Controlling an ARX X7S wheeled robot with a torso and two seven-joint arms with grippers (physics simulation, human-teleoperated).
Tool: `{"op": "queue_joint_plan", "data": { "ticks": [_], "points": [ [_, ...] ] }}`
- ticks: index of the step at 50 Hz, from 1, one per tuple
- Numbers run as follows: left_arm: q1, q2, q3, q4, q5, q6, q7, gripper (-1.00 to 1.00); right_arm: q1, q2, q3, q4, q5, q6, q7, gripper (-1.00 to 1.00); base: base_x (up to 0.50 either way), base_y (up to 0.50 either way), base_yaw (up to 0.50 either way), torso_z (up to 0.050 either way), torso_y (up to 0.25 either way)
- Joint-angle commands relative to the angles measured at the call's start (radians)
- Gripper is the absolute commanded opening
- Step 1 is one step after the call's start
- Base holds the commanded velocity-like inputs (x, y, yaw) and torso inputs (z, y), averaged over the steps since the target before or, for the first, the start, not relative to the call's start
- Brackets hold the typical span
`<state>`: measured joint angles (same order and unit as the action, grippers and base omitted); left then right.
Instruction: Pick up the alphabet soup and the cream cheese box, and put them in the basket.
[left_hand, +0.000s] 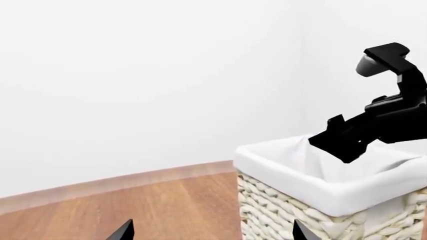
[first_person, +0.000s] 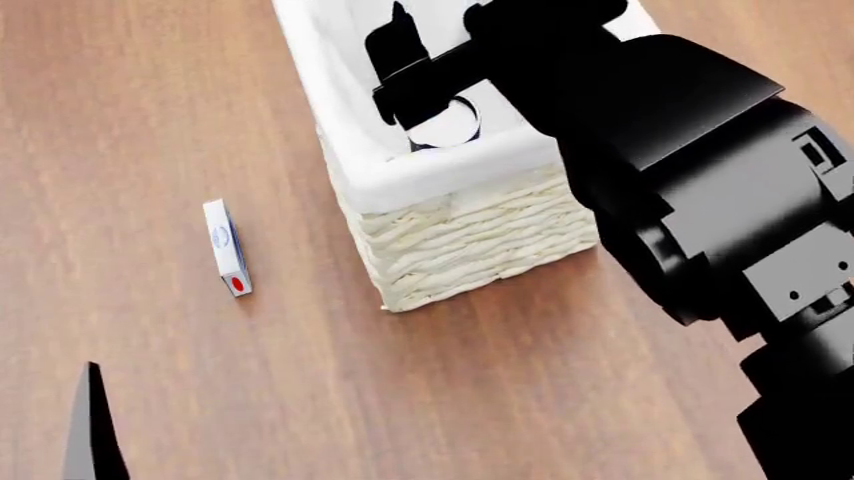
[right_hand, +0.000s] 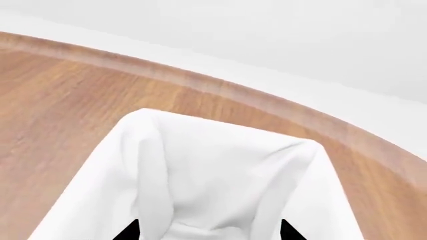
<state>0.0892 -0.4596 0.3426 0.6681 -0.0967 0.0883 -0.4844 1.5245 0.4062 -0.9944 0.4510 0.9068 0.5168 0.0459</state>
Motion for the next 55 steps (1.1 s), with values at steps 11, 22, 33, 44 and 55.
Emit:
{"op": "queue_joint_plan", "data": {
  "ticks": [11,22,33,44,55],
  "points": [
    [-0.017,0.009,0.027,-0.020,0.007,-0.001,0.007,1.00,-0.129,0.322,0.140,-0.757,0.192,0.048,0.355,1.00,0.00,0.00,0.00,0.000,0.000],
    [-0.008,0.007,0.040,-0.006,0.017,0.002,0.005,1.00,-0.336,0.523,0.096,-1.175,-0.009,-0.005,0.631,1.00,0.00,0.00,0.00,0.000,0.000],
    [-0.024,0.007,0.038,-0.016,0.015,-0.007,0.004,1.00,-0.658,0.628,0.073,-1.266,-0.201,-0.267,0.821,1.00,0.00,0.00,0.00,0.000,0.000],
    [-0.042,0.010,0.048,-0.029,0.013,-0.013,0.011,1.00,-0.831,0.610,-0.005,-1.199,-0.358,-0.404,0.841,1.00,0.00,0.00,0.00,0.000,0.000],
    [-0.157,0.097,0.065,-0.338,-0.148,0.015,0.087,1.00,-0.878,0.597,-0.022,-1.154,-0.391,-0.472,0.826,1.00,0.00,0.00,0.00,0.000,0.000]
  ]
}}
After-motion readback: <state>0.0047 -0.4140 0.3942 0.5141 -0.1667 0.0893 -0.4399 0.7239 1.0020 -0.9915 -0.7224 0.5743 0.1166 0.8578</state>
